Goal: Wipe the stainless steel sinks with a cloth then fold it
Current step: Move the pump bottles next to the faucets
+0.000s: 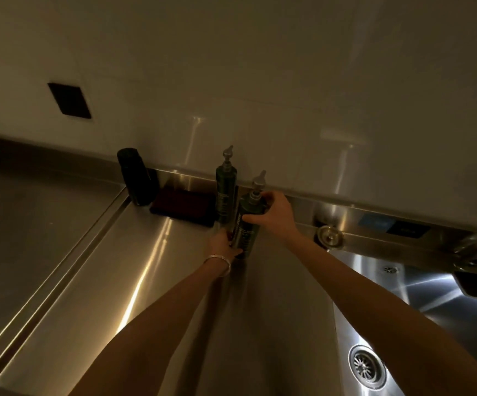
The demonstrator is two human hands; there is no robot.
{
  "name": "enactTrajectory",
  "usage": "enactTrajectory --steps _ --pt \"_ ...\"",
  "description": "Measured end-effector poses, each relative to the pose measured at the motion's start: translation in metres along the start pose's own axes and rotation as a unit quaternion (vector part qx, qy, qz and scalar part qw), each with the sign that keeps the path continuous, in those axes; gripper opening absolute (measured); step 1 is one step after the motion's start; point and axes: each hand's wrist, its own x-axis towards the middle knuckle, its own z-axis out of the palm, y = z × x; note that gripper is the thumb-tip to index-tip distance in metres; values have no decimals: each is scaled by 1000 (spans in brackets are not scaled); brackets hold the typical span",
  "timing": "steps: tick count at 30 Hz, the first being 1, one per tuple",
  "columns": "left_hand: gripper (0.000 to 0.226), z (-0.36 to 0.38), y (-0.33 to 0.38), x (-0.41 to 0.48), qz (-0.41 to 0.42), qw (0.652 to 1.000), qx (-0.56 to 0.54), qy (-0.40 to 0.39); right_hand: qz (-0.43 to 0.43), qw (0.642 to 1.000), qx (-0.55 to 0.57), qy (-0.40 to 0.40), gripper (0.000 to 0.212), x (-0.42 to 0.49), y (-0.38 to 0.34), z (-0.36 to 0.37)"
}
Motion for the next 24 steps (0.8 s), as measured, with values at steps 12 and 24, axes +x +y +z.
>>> enactTrajectory --steps 12,24 --pt "35 2 6 83 -7 999 -11 -29 61 998 -16 27 65 63 7 22" --pt "38 18 -14 117 46 996 0 -71 68 997 -23 27 66 105 27 44"
